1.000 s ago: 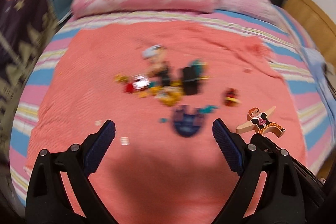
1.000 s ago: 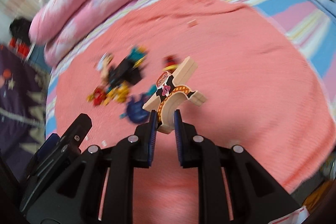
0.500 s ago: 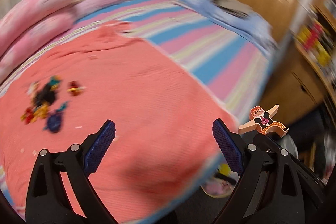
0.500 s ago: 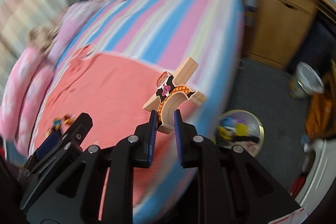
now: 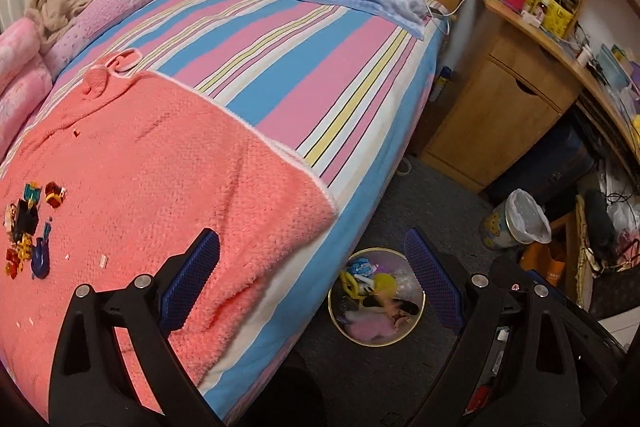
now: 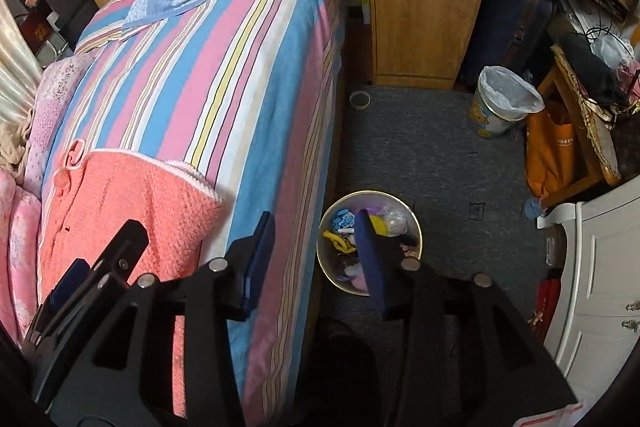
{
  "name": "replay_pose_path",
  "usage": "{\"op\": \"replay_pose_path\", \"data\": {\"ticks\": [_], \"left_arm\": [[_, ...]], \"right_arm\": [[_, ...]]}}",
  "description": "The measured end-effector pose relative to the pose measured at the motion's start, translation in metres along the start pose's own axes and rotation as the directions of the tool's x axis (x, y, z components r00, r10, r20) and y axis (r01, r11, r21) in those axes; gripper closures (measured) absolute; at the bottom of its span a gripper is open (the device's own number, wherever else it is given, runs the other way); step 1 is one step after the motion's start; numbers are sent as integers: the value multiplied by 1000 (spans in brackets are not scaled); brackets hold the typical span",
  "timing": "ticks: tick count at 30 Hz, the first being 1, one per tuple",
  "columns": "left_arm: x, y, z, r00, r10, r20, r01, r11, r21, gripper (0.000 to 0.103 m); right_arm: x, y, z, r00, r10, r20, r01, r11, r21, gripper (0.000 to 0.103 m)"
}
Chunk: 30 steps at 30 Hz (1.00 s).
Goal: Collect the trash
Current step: 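Swing the right tool back toward the navy rubber animal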
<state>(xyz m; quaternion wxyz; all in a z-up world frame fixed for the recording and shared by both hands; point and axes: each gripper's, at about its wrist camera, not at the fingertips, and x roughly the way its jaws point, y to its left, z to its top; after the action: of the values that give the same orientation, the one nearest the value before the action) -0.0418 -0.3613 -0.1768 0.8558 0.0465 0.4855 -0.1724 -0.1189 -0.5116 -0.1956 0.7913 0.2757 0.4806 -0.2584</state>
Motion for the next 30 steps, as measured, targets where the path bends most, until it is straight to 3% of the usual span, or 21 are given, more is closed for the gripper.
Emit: {"op": "replay_pose_path", "data": {"ticks": [5,9,12,16,20,21,25,27,30], "left_arm": [[-4,24,12,999,37,20,-36,998,-49,12],[-13,78,18,993,114,36,-108,983,-149,12],[-23,133,16,980,198,36,-183,951,-249,12],[-44,218,2,946,323,10,-291,865,-408,12],[-68,298,-22,900,435,-44,-386,743,-547,12],[-76,324,-34,882,466,-69,-413,695,-588,12],[-90,382,-70,837,525,-155,-479,566,-670,12],[-92,409,-93,813,545,-206,-513,502,-697,12],[-86,434,-116,796,546,-262,-541,445,-714,12]], "right_arm": [[-2,29,3,999,36,-1,-36,998,-53,63],[6,80,2,995,96,-30,-100,984,-148,63],[13,137,-8,985,154,-75,-168,954,-248,63],[21,229,-35,960,229,-158,-275,872,-405,63],[22,317,-82,925,280,-255,-377,750,-543,63],[22,339,-98,915,288,-282,-402,711,-577,63],[29,400,-155,876,285,-389,-480,591,-648,63],[33,419,-177,862,274,-427,-504,552,-664,63],[49,445,-214,841,236,-486,-534,501,-681,63]]}}
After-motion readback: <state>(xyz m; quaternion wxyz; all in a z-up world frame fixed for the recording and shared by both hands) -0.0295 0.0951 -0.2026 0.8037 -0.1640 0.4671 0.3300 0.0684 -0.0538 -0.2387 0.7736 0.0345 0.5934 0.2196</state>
